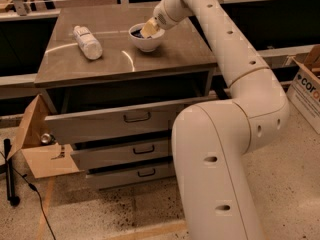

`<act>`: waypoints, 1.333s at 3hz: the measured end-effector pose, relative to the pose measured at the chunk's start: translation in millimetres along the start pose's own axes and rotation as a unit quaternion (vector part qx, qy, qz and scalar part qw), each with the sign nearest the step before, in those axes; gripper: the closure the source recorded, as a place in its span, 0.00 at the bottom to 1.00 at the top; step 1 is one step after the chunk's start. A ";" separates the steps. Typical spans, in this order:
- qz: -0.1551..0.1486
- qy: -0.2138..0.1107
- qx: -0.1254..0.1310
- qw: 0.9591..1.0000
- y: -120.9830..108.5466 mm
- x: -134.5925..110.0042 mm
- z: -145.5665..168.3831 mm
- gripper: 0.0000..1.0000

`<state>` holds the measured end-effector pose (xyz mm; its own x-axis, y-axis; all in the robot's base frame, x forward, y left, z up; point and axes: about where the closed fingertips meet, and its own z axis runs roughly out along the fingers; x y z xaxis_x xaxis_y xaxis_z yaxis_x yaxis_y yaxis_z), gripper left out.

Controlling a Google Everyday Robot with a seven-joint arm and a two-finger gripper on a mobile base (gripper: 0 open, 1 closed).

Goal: Pick rxbar blueberry from white bowl and place on counter

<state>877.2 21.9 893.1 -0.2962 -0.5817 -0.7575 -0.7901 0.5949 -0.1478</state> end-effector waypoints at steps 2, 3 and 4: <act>-0.002 0.003 -0.009 1.000 4.3 1.4 7.3 0.26; -0.003 0.003 -0.015 1.000 8.0 1.2 13.3 0.44; -0.003 0.004 -0.021 1.000 12.4 1.0 20.4 0.53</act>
Offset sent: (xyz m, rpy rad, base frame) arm 0.0057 0.0013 0.0011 0.0000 0.0076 0.0146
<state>878.1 40.0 877.6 -0.2952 -0.5900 -0.7515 -0.8136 0.5676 -0.1260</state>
